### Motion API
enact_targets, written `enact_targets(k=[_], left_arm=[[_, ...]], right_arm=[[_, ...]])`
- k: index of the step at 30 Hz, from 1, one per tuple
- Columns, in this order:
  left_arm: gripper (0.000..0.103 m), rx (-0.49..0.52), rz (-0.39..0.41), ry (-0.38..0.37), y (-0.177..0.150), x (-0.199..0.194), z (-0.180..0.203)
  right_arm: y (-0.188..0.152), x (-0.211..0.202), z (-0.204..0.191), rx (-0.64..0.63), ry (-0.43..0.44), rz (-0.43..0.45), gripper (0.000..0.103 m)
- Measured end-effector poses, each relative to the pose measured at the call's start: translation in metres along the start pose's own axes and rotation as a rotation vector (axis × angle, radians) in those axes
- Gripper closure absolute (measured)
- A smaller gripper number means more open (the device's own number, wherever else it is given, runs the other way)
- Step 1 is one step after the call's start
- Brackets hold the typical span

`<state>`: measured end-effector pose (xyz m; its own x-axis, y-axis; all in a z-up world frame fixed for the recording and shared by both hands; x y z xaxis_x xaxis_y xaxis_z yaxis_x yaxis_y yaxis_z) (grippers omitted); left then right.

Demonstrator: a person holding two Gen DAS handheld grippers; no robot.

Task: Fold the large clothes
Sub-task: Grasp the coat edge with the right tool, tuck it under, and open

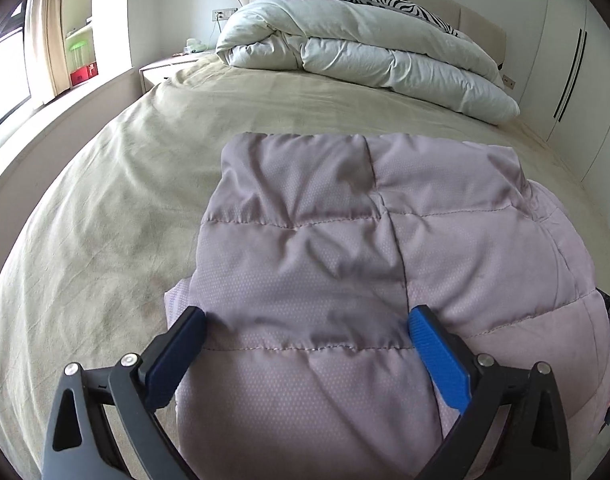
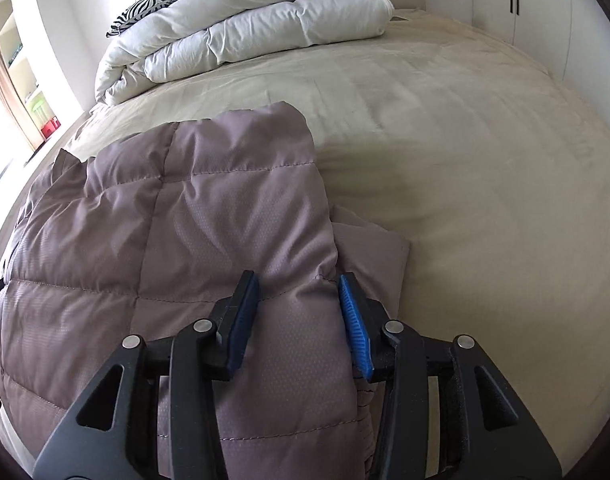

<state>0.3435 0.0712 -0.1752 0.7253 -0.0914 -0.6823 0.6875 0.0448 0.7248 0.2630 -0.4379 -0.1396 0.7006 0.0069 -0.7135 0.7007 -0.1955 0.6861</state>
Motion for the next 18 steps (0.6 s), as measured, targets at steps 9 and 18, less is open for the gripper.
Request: enact_targets(k=[9, 18], left_arm=[[0.000, -0.017, 0.005, -0.021, -0.002, 0.016, -0.003], [0.000, -0.218, 0.055, -0.211, 0.005, -0.053, -0.054]], right_arm=[[-0.010, 0.016, -0.001, -0.015, -0.019, 0.020, 0.059], [0.003, -0.029, 0.026, 0.212, 0.274, 0.057, 0.015]])
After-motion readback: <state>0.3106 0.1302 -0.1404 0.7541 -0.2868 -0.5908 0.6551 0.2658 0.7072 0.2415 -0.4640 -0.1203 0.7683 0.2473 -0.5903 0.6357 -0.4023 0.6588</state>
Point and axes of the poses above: each gripper's, at about its wrist camera, not at the fingertips, and x roughly the way its jaws point, z to its right, y to its top, the point moved 3 cm from there along x, roughly the way its jaws point, and after that the axes turned 7 degrees about z, right-handed, at the moved point
